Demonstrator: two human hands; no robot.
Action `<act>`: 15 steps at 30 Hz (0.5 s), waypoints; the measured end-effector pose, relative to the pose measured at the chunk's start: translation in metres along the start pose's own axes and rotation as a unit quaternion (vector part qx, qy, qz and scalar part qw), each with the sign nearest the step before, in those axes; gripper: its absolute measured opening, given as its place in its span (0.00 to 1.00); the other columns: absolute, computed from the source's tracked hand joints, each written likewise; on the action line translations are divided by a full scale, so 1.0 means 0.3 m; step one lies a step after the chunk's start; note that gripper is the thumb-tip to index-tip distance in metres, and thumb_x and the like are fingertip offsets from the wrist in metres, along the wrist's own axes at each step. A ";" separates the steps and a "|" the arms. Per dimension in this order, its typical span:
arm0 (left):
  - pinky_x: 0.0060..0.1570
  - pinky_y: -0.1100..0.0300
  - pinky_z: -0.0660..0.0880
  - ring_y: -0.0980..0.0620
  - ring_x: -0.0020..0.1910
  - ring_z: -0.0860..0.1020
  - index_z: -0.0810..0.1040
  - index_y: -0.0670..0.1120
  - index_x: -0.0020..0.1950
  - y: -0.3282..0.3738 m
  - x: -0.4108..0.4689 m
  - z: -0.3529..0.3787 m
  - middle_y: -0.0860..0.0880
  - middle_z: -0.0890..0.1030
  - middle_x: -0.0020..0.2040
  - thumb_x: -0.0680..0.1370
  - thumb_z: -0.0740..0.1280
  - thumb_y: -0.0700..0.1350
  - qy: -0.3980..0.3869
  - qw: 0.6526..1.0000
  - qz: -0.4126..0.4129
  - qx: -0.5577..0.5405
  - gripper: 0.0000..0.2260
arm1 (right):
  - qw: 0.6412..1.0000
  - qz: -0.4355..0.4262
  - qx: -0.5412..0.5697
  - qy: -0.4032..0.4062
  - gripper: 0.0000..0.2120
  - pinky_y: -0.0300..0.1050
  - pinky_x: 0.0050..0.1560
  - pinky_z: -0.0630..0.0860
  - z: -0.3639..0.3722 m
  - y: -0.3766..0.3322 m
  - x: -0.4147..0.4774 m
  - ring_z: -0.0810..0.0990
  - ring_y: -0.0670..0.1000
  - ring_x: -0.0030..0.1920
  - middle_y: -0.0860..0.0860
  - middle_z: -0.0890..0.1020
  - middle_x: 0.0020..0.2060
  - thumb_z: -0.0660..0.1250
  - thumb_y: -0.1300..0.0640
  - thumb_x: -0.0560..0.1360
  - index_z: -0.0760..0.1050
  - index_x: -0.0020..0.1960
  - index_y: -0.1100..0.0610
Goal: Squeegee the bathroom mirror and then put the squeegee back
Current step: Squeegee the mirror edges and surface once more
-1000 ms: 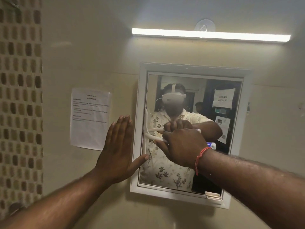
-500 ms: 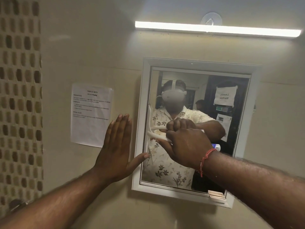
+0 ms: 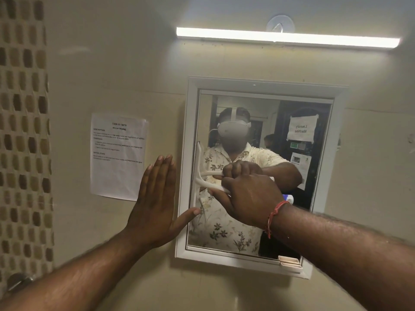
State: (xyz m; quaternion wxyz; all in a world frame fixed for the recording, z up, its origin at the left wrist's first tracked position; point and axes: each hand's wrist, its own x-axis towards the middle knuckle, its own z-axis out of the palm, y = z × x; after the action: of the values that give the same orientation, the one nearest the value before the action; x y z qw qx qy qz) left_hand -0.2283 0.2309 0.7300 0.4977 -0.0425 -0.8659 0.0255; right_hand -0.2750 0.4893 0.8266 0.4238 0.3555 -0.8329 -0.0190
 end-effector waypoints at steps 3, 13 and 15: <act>0.92 0.35 0.48 0.41 0.95 0.42 0.40 0.42 0.94 0.006 -0.003 0.002 0.42 0.40 0.95 0.85 0.53 0.77 0.000 1.000 -0.004 -0.004 0.52 | 1.000 -0.004 -0.002 -0.001 0.32 0.42 0.34 0.75 0.002 -0.006 0.006 0.80 0.46 0.37 0.46 0.84 0.39 0.47 0.28 0.86 0.85 0.55 0.45; 0.91 0.32 0.52 0.41 0.95 0.42 0.39 0.43 0.94 0.021 -0.012 0.005 0.43 0.39 0.95 0.85 0.55 0.75 -0.007 1.000 -0.009 -0.007 0.52 | 1.000 -0.010 0.009 -0.028 0.36 0.47 0.41 0.84 -0.001 0.001 0.018 0.83 0.48 0.41 0.48 0.86 0.44 0.46 0.28 0.85 0.87 0.54 0.48; 0.91 0.31 0.53 0.41 0.95 0.43 0.39 0.44 0.94 0.026 -0.010 0.003 0.43 0.40 0.95 0.85 0.55 0.75 -0.005 1.000 -0.008 -0.010 0.51 | 0.999 -0.009 0.015 -0.032 0.35 0.49 0.43 0.85 -0.002 0.006 0.018 0.83 0.48 0.41 0.48 0.86 0.45 0.48 0.28 0.86 0.87 0.53 0.48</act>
State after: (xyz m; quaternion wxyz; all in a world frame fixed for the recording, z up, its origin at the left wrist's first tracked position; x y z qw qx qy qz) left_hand -0.2272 0.2385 0.7262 0.4935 -0.0408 -0.8687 0.0134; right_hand -0.2777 0.4874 0.8313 0.3916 0.3685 -0.8429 -0.0217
